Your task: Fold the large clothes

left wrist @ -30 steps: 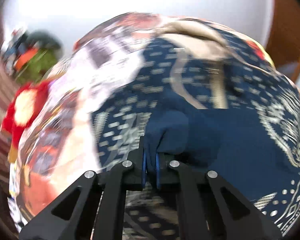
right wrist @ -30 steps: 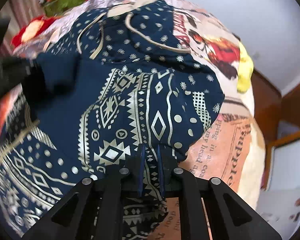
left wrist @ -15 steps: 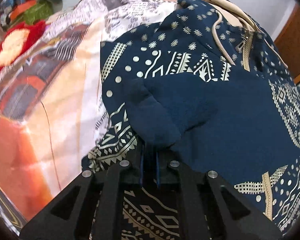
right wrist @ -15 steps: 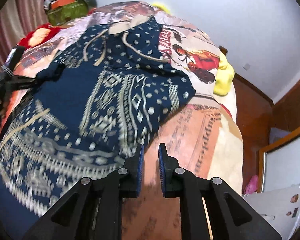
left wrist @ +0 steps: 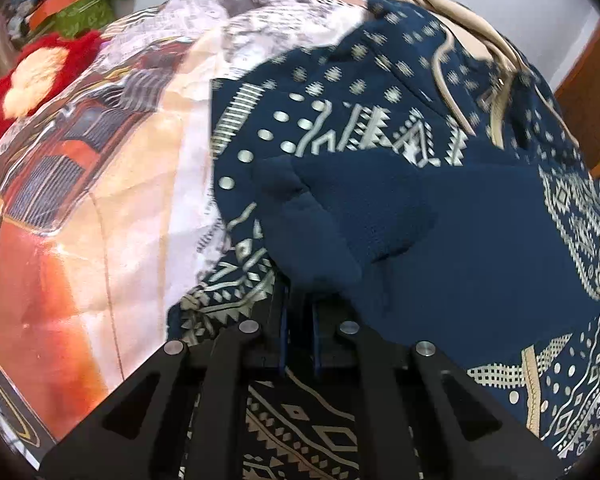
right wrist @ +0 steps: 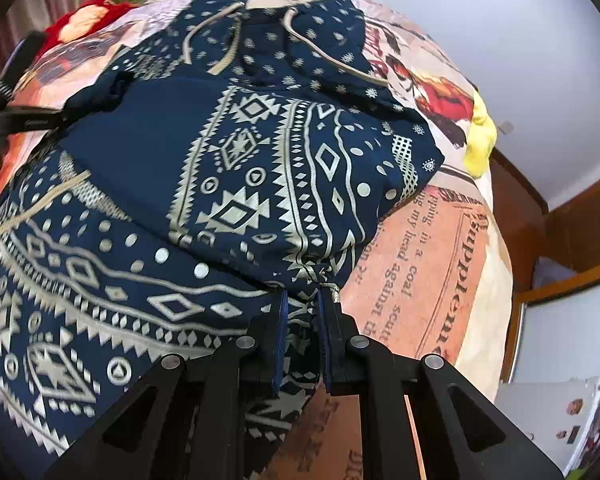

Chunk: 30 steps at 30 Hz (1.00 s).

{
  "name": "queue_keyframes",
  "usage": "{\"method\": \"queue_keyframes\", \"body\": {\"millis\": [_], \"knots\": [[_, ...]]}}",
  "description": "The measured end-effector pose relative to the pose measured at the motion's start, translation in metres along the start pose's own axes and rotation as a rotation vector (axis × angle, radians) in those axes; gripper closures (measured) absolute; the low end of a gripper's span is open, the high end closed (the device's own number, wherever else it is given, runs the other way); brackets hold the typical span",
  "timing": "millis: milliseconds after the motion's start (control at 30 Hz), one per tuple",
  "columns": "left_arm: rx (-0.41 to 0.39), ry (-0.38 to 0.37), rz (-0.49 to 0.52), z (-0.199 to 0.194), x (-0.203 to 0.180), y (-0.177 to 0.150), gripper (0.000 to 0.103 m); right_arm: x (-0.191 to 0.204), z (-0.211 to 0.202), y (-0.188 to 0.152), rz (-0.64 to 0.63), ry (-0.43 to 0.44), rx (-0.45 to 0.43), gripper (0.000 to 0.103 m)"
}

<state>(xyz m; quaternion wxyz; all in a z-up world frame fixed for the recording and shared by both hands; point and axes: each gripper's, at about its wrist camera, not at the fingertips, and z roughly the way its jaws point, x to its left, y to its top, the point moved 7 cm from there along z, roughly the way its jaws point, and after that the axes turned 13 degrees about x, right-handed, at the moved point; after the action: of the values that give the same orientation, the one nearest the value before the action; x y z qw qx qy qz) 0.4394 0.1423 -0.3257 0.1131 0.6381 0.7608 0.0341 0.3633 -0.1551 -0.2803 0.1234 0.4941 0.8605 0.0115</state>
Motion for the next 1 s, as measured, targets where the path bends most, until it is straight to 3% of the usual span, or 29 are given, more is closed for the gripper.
{"method": "queue_keyframes", "body": {"millis": [167,333,367,400,433,467,500,567,633,700,767,833,900,1000], "knots": [[0.006,-0.068,-0.085,0.003,0.022,0.003,0.091,-0.019,-0.001,0.005,0.082,0.056,-0.024,0.094],[0.009,-0.048,-0.114,0.01,0.034,-0.001,0.083,-0.042,0.002,0.002,0.199,0.113,-0.029,0.092],[0.01,-0.052,-0.126,0.012,0.037,-0.001,0.083,-0.048,0.001,0.0,0.218,0.058,-0.031,0.088],[0.014,-0.078,-0.15,0.014,0.04,-0.002,0.083,-0.06,0.0,-0.001,0.24,-0.08,-0.039,0.088],[0.018,-0.099,-0.171,0.014,0.042,-0.003,0.083,-0.079,-0.002,-0.005,0.27,-0.284,-0.03,0.088],[0.02,-0.117,-0.191,0.014,0.044,-0.003,0.083,-0.092,-0.001,-0.009,0.288,-0.353,-0.022,0.088],[0.016,-0.128,-0.2,0.012,0.045,-0.004,0.083,-0.099,0.002,-0.013,0.304,-0.304,-0.007,0.088],[0.015,-0.123,-0.175,0.009,0.042,-0.006,0.082,-0.11,0.007,-0.025,0.386,-0.077,0.012,0.088],[0.019,-0.112,-0.139,0.004,0.034,-0.008,0.08,-0.112,0.002,-0.031,0.411,0.013,-0.016,0.088],[0.024,-0.097,-0.088,-0.002,0.022,-0.01,0.069,-0.109,-0.011,-0.031,0.4,0.061,-0.062,0.088],[0.008,-0.07,-0.016,-0.009,0.005,-0.008,0.04,-0.097,-0.027,-0.022,0.373,0.143,-0.113,0.088],[-0.023,-0.025,0.056,-0.015,-0.011,-0.006,0.035,-0.081,-0.037,-0.009,0.325,0.213,-0.136,0.088],[-0.032,0.058,0.122,-0.015,-0.027,0.0,0.035,-0.064,-0.044,0.004,0.264,0.22,-0.146,0.088],[-0.029,0.199,0.148,-0.004,-0.035,0.018,0.035,-0.036,-0.049,0.02,0.138,0.148,-0.157,0.088]]}}
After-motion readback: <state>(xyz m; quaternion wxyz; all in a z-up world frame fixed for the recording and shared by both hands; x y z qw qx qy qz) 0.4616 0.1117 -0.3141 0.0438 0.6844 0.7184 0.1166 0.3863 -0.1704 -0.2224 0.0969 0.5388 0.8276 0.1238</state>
